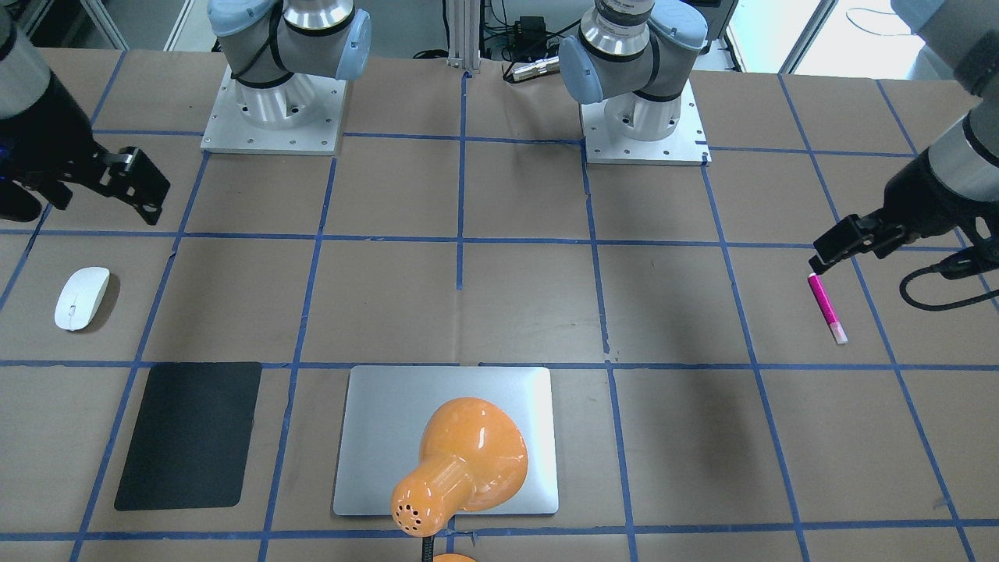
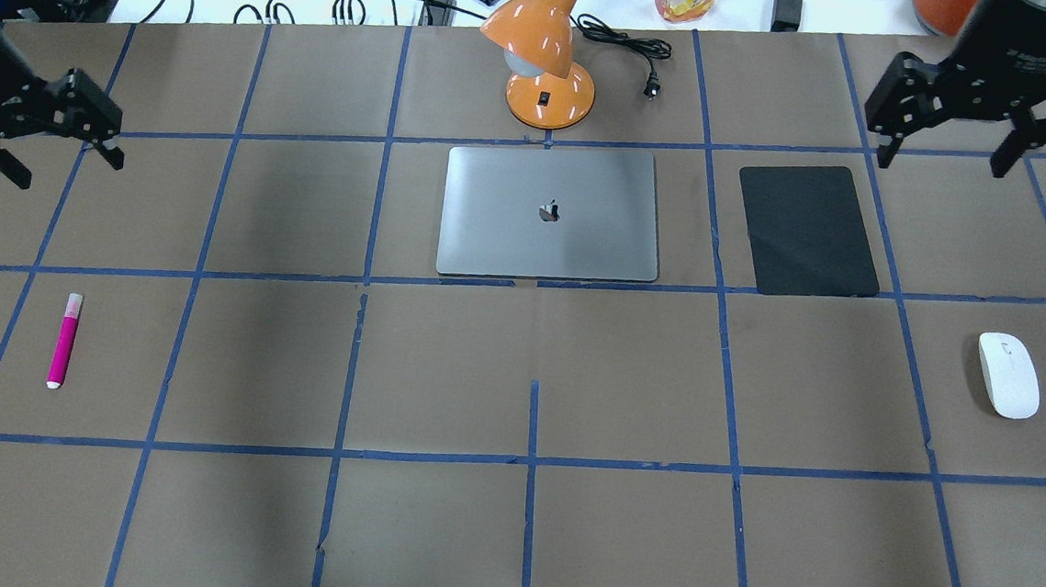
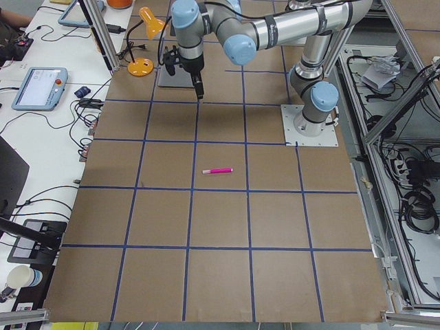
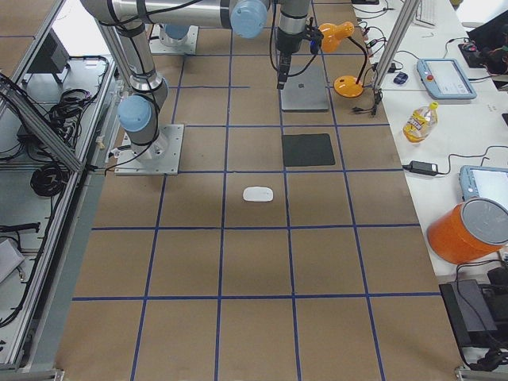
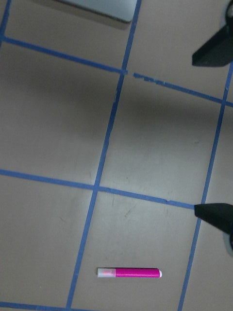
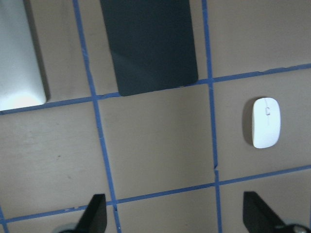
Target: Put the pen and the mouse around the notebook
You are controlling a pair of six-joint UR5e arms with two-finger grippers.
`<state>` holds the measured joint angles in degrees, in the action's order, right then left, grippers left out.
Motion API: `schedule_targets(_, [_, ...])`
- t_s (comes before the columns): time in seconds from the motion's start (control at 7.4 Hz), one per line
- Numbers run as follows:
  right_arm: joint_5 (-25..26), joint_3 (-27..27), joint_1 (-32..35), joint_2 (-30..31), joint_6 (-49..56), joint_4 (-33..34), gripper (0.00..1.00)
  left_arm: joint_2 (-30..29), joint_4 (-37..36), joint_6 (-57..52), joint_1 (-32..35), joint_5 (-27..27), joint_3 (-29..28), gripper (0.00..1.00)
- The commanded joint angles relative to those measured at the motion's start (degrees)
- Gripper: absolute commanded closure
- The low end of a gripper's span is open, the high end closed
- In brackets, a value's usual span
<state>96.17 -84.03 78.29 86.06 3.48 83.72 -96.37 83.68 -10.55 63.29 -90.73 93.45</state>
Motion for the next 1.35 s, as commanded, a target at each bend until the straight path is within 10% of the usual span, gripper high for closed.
schedule_targets(0.0, [2.71, -3.4, -10.39, 0.17, 11.91, 0.21, 0.0, -3.63, -25.78, -4.73, -10.09, -2.95, 16.86, 0.0])
schedule_targets(0.27, [2.7, -10.6, -13.77, 0.6, 17.84, 9.4, 0.0, -7.23, -41.71, -16.72, -12.75, -2.87, 24.23, 0.0])
schedule_targets(0.95, [-3.8, -30.03, -21.41, -3.51, 30.58, 40.23, 0.0, -14.02, -45.8, -23.11, -18.12, 2.41, 24.5, 0.02])
schedule_targets(1.22, [-4.41, -30.67, -25.27, -8.95, 31.06, 44.93, 0.0, -13.76, -45.45, -23.11, -18.12, 2.31, 24.5, 0.38])
